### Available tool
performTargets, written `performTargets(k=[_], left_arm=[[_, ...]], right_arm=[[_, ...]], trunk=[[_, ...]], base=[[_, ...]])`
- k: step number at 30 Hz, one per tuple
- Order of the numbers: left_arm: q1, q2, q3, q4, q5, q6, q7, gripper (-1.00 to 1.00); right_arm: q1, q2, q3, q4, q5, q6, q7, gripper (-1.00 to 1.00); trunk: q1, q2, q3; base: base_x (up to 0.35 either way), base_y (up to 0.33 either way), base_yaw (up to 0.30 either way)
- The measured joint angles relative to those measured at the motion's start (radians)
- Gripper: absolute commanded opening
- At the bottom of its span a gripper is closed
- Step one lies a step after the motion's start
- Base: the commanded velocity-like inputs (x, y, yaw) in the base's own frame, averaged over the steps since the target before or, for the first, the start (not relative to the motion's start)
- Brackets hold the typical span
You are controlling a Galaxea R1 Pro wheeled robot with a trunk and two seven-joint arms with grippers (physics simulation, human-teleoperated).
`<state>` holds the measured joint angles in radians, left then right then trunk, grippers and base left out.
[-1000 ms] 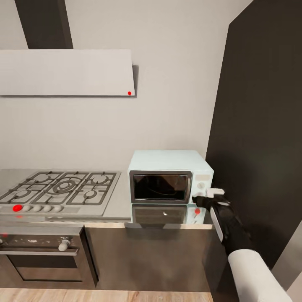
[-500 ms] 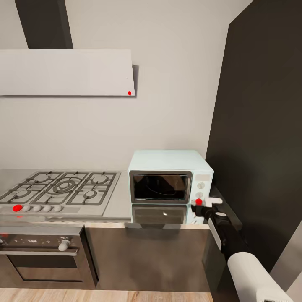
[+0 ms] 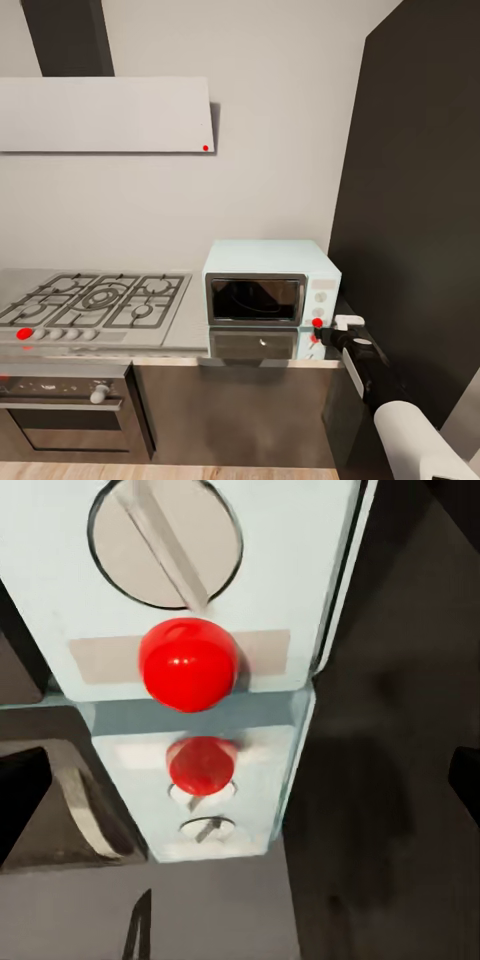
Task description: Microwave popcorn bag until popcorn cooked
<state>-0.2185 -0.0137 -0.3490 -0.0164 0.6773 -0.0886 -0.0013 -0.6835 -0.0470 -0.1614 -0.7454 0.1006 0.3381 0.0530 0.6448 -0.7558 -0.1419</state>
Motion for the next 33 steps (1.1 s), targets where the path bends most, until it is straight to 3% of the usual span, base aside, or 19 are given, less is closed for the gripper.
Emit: performTargets(k=[7, 19, 20, 33], left_arm=[[0.000, 0.000, 0.000, 0.000, 0.000, 0.000, 0.000, 1.00], [0.000, 0.000, 0.000, 0.000, 0.000, -0.001, 0.000, 1.00], [0.000, 0.000, 0.000, 0.000, 0.000, -0.001, 0.000, 1.00], [0.000, -0.002, 0.000, 0.000, 0.000, -0.001, 0.001, 1.00]], right_arm=[[0.000, 0.006, 0.001, 0.003, 0.001, 0.001, -0.001, 1.00], [0.000, 0.011, 0.003, 0.037, 0.005, 0.001, -0.014, 1.00], [0.000, 0.012, 0.003, 0.037, 0.005, 0.001, -0.015, -1.00], [0.000, 0.014, 0.006, 0.050, 0.005, 0.004, -0.016, -1.00]], trunk=[[0.000, 0.000, 0.000], [0.000, 0.000, 0.000], [0.000, 0.000, 0.000], [0.000, 0.000, 0.000]], base=[[0.246, 0.000, 0.000], [0.014, 0.000, 0.000], [0.000, 0.000, 0.000], [0.000, 0.000, 0.000]])
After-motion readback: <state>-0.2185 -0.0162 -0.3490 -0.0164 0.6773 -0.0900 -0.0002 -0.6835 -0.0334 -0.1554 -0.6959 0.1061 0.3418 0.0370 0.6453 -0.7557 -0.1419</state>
